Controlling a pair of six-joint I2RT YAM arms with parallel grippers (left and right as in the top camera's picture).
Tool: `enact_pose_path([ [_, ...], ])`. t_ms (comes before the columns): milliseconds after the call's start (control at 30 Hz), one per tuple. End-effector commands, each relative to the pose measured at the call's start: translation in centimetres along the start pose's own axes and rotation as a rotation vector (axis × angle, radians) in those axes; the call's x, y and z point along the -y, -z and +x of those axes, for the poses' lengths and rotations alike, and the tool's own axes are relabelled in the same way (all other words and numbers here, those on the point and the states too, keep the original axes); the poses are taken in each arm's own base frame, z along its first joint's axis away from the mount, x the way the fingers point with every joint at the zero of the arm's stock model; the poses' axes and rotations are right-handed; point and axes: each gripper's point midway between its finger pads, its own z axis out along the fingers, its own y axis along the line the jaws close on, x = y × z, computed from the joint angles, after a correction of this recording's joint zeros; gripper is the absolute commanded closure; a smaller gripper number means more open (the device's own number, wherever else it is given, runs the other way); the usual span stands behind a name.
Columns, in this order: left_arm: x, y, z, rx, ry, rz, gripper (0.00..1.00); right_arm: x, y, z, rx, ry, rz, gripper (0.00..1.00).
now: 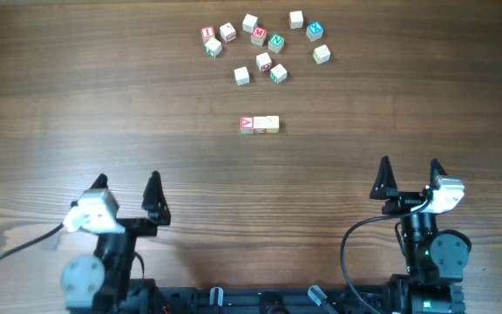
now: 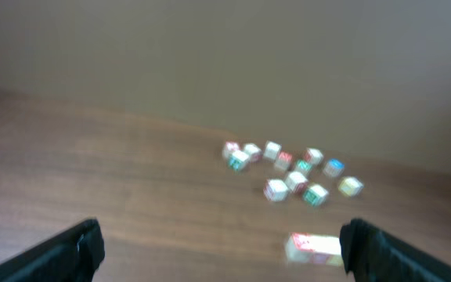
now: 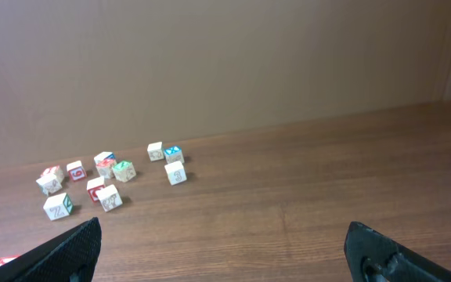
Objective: Form a horizontal line
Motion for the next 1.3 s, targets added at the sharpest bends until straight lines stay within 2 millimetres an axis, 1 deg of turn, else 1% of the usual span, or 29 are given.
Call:
enact_pose_path([
  [0, -0.8, -1.7, 2.8, -0.005, -0.058, 0.002, 0.00, 0.1, 0.1, -0.3, 0.014, 0.011, 0.002, 0.00],
  [167, -1.4, -3.2, 5.2, 0.005, -0.111, 0.003, 0.00, 0.1, 0.1, -0.3, 0.014, 0.011, 0.002, 0.00],
  [333, -1.9, -4.0, 7.0, 0.016, -0.116, 0.004, 0.00, 0.1, 0.1, -0.3, 0.014, 0.011, 0.003, 0.00],
  [367, -1.9, -4.1, 6.8, 0.033, -0.183, 0.004, 0.00, 0.1, 0.1, -0.3, 0.014, 0.010, 0.003, 0.00],
  [467, -1.7, -4.1, 6.5, 0.045, -0.246, 0.010, 0.00, 0.1, 0.1, -0.3, 0.014, 0.010, 0.002, 0.00],
  [533, -1.7, -4.1, 7.2, 0.017, -0.266, 0.019, 0.00, 0.1, 0.1, -0.3, 0.014, 0.010, 0.003, 0.00],
  [900, -1.8, -4.1, 7.0, 0.022, -0.264, 0.015, 0.00, 0.1, 0.1, -0.3, 0.014, 0.011, 0.003, 0.00],
  [1100, -3.0, -4.0, 6.7, 0.027, -0.260, -0.034, 0.00, 0.1, 0.1, -0.3, 0.014, 0.010, 0.002, 0.01],
  [1267, -3.0, -4.0, 6.7, 0.027, -0.260, -0.037, 0.00, 0.1, 0.1, -0.3, 0.014, 0.011, 0.003, 0.00],
])
